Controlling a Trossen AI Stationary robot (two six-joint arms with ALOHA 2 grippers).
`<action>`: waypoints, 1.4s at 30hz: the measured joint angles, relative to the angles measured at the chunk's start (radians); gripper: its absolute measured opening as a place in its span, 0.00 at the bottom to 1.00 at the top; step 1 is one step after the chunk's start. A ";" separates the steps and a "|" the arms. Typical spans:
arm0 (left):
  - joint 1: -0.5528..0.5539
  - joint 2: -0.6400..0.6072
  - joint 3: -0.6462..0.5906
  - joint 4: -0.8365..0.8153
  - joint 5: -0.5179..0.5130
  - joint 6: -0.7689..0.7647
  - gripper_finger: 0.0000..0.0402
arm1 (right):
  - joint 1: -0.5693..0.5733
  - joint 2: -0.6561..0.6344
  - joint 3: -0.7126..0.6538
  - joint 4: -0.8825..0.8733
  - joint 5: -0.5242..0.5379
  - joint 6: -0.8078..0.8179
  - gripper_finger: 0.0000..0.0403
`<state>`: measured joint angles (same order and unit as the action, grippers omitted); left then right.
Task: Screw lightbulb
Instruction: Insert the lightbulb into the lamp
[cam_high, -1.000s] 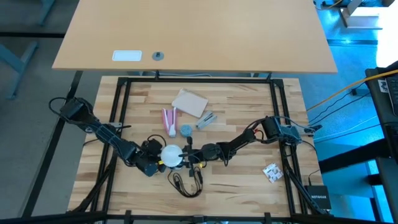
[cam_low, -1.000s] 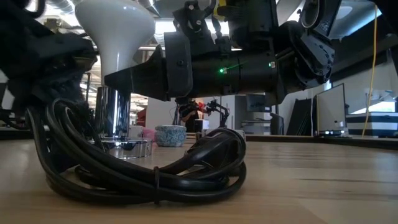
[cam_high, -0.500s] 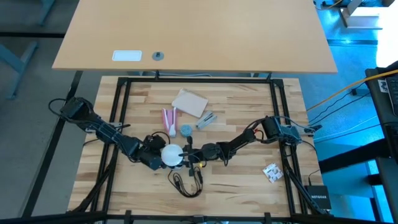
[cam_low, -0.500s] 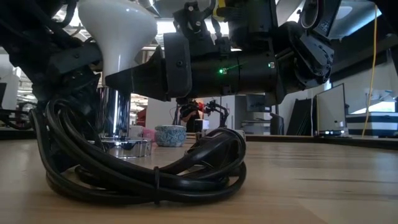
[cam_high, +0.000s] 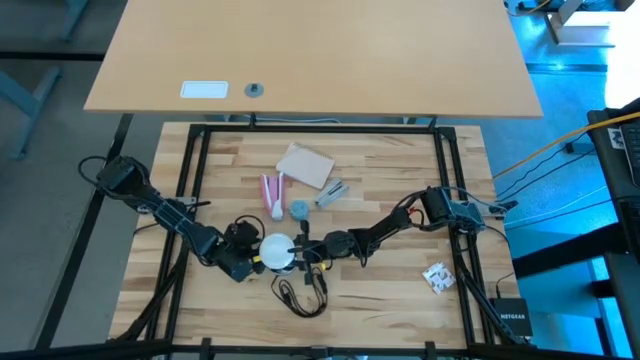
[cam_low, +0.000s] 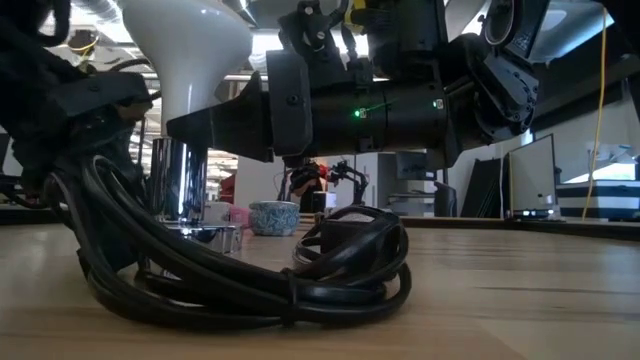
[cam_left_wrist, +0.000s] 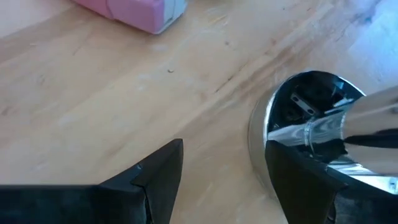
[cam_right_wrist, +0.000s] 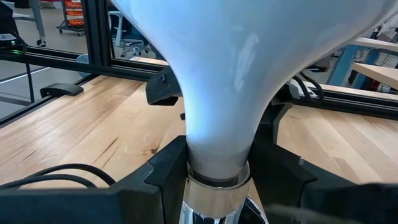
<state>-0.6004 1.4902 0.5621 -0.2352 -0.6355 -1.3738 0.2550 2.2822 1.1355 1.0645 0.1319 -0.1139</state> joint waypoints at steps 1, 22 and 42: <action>-0.003 0.000 0.000 0.006 0.000 0.000 0.55 | 0.000 0.000 0.000 0.000 0.000 0.000 0.41; -0.015 0.001 0.000 0.096 -0.104 0.045 0.55 | 0.000 0.000 0.000 0.000 0.006 0.000 0.41; -0.020 0.072 0.001 0.109 -0.050 0.045 0.55 | 0.000 0.000 0.000 0.000 0.011 0.001 0.41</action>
<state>-0.6207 1.5623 0.5636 -0.1261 -0.6855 -1.3289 0.2546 2.2822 1.1358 1.0641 0.1430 -0.1126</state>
